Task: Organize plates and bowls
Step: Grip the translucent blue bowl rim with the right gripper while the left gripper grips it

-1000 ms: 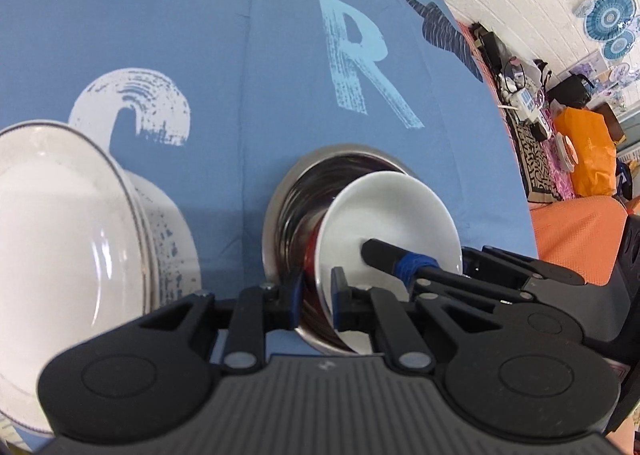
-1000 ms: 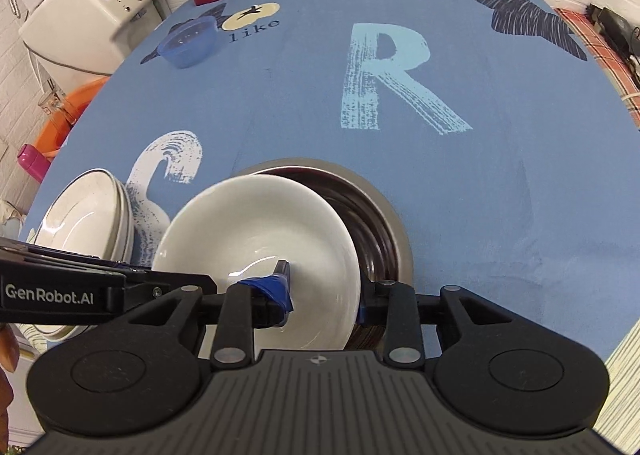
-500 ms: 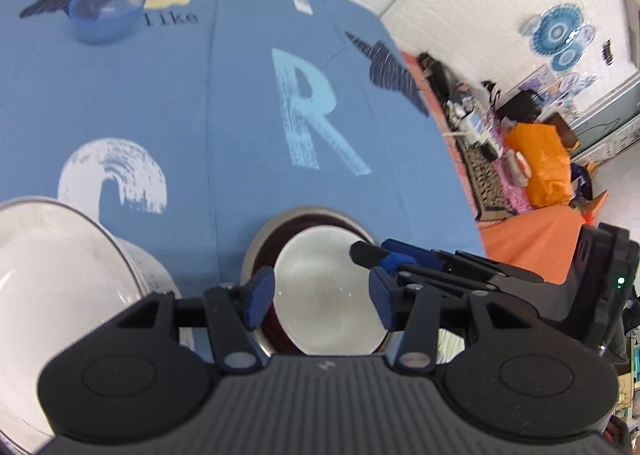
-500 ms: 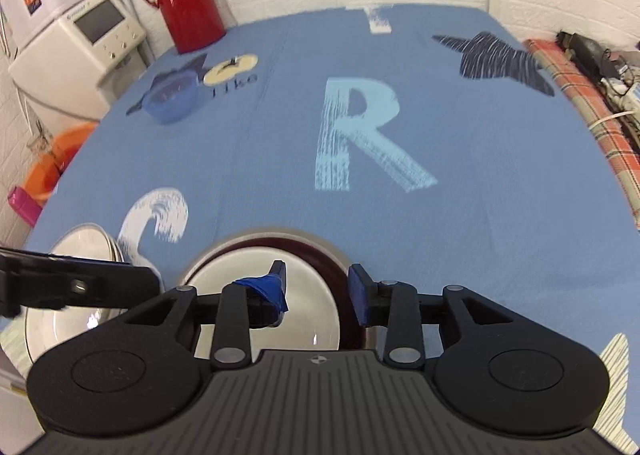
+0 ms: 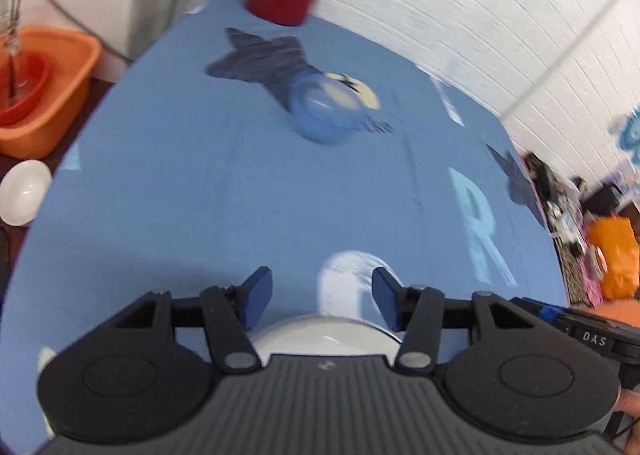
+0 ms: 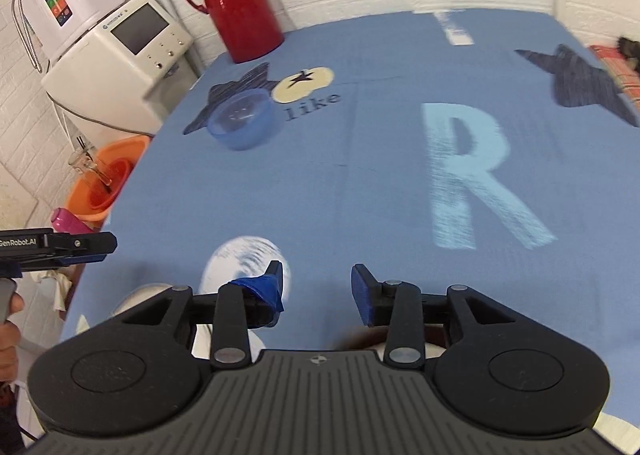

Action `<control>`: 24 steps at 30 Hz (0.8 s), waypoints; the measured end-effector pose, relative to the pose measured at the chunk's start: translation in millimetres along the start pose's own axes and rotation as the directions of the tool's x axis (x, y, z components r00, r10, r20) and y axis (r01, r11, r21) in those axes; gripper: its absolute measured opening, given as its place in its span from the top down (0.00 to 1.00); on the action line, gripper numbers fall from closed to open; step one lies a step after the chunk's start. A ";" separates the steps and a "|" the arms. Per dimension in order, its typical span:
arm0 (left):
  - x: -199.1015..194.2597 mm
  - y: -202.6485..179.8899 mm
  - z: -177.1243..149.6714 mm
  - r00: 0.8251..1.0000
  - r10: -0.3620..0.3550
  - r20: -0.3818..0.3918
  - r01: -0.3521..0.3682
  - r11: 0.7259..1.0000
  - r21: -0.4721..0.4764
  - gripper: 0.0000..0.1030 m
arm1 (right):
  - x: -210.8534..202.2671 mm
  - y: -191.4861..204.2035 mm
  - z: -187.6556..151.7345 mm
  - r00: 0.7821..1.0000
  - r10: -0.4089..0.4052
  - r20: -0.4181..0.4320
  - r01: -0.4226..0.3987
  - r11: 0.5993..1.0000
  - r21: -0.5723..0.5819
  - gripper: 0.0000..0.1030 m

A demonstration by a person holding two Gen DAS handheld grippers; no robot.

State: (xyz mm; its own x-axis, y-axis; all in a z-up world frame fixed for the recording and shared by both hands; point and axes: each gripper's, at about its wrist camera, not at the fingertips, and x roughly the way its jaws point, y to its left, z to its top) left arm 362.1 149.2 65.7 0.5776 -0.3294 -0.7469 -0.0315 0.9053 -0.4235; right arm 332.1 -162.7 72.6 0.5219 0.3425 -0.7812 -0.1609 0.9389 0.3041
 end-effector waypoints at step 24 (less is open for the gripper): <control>183.7 23.6 138.6 0.997 0.065 0.042 -0.059 0.990 -0.127 0.47 | 221.2 61.6 149.0 0.998 -0.043 -0.040 0.040 0.996 -0.078 0.74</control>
State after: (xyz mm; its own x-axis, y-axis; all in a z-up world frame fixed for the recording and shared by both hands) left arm 580.6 147.2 -10.5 0.6081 -0.2587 -0.7505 -0.1683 0.8819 -0.4403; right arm 562.4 -34.0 -0.1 0.4945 0.3029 -0.8147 -0.2053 0.9515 0.2291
